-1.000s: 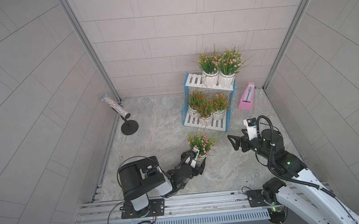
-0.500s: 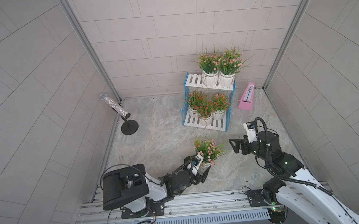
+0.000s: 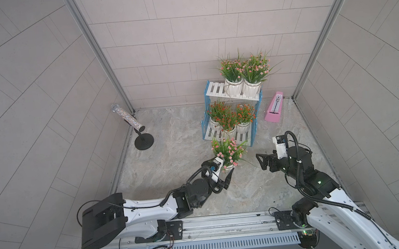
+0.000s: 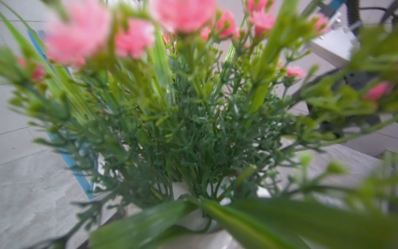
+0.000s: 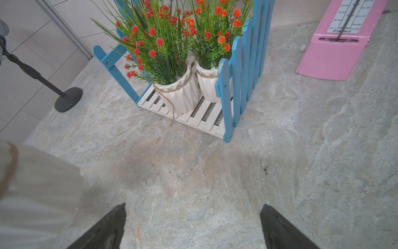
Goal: Place the baby's breath potted plants on the rack by color
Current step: Pick up the baby's breath potted plant from the center of the board, then place the baby's breath potted plant on the rack.
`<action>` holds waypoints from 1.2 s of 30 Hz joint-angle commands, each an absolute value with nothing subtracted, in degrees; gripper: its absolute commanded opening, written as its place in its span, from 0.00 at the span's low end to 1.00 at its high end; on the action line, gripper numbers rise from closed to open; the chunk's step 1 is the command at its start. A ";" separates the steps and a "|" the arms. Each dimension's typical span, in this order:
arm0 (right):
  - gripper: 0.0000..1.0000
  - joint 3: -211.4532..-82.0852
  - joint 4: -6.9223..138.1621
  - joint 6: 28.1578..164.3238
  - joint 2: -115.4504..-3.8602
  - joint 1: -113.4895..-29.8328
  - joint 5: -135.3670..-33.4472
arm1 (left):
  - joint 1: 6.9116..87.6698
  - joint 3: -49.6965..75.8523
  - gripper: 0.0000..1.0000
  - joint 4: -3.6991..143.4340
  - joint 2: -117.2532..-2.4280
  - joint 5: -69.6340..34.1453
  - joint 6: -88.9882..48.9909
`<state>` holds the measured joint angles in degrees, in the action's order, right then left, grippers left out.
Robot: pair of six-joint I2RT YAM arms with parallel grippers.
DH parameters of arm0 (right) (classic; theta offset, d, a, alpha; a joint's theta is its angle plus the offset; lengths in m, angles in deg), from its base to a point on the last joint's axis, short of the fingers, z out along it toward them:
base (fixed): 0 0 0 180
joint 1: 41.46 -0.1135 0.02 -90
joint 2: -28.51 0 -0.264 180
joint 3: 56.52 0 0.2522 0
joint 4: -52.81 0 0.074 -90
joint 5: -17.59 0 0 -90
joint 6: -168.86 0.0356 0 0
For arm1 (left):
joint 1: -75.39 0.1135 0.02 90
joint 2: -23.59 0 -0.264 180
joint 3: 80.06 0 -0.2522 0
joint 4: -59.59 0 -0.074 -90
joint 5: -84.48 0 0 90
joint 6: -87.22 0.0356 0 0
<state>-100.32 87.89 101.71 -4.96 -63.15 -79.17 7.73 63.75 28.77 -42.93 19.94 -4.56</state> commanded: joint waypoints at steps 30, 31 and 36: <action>0.99 -105.13 88.72 97.70 -9.81 -59.20 -79.34 | 44.52 5.35 0.69 44.76 -70.77 -10.77 -4.06; 0.99 -105.17 88.64 97.53 -10.07 -58.98 -79.48 | 44.96 4.09 0.69 44.87 -71.87 -11.24 -4.01; 0.99 -105.17 87.87 97.35 -11.11 -57.82 -80.73 | 46.43 -1.62 0.69 45.72 -76.40 -12.41 -4.21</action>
<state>-104.01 88.24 98.08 -10.89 -58.37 -79.92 45.72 3.05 49.75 -76.07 -10.25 -4.87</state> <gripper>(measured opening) 0.992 0.895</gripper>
